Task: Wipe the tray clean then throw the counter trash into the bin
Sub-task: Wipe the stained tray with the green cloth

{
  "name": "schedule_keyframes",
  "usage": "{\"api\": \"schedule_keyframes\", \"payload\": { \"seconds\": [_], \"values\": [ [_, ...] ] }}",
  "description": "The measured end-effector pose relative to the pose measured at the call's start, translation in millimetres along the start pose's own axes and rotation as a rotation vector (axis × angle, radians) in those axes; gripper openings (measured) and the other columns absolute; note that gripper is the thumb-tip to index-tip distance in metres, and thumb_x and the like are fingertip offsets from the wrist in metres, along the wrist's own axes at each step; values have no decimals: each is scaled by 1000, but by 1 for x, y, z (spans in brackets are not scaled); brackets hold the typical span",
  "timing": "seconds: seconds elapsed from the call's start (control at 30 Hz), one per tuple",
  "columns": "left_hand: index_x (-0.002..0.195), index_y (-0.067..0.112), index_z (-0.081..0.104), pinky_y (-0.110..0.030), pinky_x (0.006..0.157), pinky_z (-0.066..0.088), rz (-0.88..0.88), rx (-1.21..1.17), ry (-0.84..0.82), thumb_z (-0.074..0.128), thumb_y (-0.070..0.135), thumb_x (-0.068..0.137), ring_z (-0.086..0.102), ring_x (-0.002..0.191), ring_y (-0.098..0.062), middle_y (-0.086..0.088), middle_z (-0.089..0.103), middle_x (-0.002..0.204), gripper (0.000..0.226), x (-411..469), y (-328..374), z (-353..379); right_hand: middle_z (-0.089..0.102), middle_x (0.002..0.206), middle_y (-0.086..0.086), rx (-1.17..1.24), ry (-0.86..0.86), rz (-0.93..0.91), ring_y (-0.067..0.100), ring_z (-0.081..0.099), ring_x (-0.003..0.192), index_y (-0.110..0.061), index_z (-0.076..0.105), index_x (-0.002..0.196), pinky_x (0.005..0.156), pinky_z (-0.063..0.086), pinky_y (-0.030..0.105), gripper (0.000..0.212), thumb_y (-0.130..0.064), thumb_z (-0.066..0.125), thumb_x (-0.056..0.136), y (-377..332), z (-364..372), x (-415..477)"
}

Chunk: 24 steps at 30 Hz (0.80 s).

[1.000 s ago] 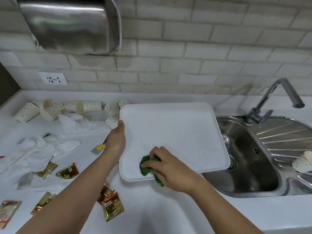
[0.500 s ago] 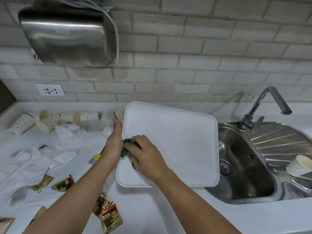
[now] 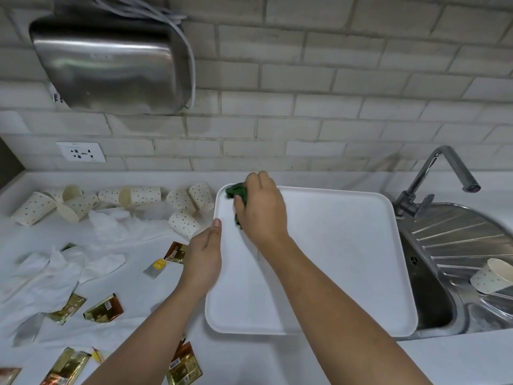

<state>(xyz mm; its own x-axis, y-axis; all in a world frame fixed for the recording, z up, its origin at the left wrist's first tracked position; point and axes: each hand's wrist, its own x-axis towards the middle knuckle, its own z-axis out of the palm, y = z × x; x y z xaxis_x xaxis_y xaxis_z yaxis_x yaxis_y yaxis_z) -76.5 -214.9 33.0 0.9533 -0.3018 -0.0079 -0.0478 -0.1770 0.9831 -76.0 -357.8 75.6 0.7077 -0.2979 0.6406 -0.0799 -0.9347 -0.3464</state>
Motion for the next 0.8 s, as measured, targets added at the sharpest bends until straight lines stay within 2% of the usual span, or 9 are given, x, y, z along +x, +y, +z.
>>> {"api": "schedule_keyframes", "payload": {
  "seconds": [0.1, 0.23, 0.33, 0.4, 0.43, 0.53, 0.6, 0.7, 0.8],
  "values": [
    [61, 19, 31, -26, 53, 29, -21, -34, 31, 43, 48, 107, 36, 52, -13, 8, 37, 53, 56, 1, 2, -2, 57, 98, 13, -1, 31, 111, 33, 56, 87, -6, 56, 96, 73, 50, 44, 20, -15, 68, 83, 31, -19, -1],
    [70, 1, 33, -32, 66, 31, -51, -51, 74, 44, 56, 105, 40, 62, -18, -5, 40, 65, 66, 10, -9, -22, 54, 105, 8, -7, 123, 444, 31, 57, 92, -13, 51, 96, 78, 48, 39, 15, -14, 64, 88, 109, -57, -2],
    [70, 0, 33, -33, 66, 29, -50, -23, 88, 45, 53, 106, 38, 62, -19, -5, 39, 66, 65, 13, -12, -23, 55, 107, 9, -15, 162, 548, 33, 57, 94, -10, 52, 99, 77, 45, 36, 13, -13, 61, 90, 131, -60, -7],
    [70, -1, 40, -32, 65, 32, -35, -41, 68, 45, 49, 107, 44, 63, -17, -6, 45, 66, 63, 12, -8, -8, 60, 103, 9, 43, 129, 500, 33, 61, 89, -16, 50, 97, 78, 50, 39, 13, -13, 59, 88, 102, -39, -10],
    [69, 2, 43, -31, 64, 33, -25, -31, 50, 44, 49, 107, 46, 63, -16, -5, 47, 65, 61, 12, -7, 1, 61, 99, 8, 68, 77, 418, 32, 62, 84, -19, 50, 96, 75, 53, 42, 13, -14, 57, 87, 79, -26, -13],
    [64, 18, 38, -33, 60, 32, 23, 62, 3, 40, 49, 108, 43, 57, -15, 5, 43, 55, 54, 5, -7, 23, 58, 97, 11, 70, -25, 132, 32, 58, 81, -10, 57, 98, 69, 51, 44, 15, -15, 60, 84, 16, 4, -20],
    [63, 19, 38, -33, 60, 33, 3, 41, 8, 40, 52, 107, 43, 58, -17, 5, 43, 55, 55, 2, -12, 24, 58, 97, 13, 20, -30, 45, 33, 56, 84, -5, 59, 97, 70, 49, 42, 18, -16, 67, 84, 8, 0, -17],
    [68, 11, 45, -32, 64, 36, -38, -37, 55, 45, 50, 107, 48, 64, -18, -1, 49, 62, 55, 3, -18, 4, 60, 95, 17, -33, -19, 90, 37, 58, 86, -4, 59, 93, 70, 49, 43, 17, -12, 68, 80, 50, -24, -13],
    [77, 8, 68, -31, 74, 50, -87, -37, 122, 46, 53, 105, 67, 73, -20, 0, 72, 76, 57, 2, -14, -25, 62, 98, 16, -79, 69, 355, 37, 60, 88, -7, 57, 95, 74, 46, 41, 12, -13, 62, 87, 126, -59, -15]
  ]
}}
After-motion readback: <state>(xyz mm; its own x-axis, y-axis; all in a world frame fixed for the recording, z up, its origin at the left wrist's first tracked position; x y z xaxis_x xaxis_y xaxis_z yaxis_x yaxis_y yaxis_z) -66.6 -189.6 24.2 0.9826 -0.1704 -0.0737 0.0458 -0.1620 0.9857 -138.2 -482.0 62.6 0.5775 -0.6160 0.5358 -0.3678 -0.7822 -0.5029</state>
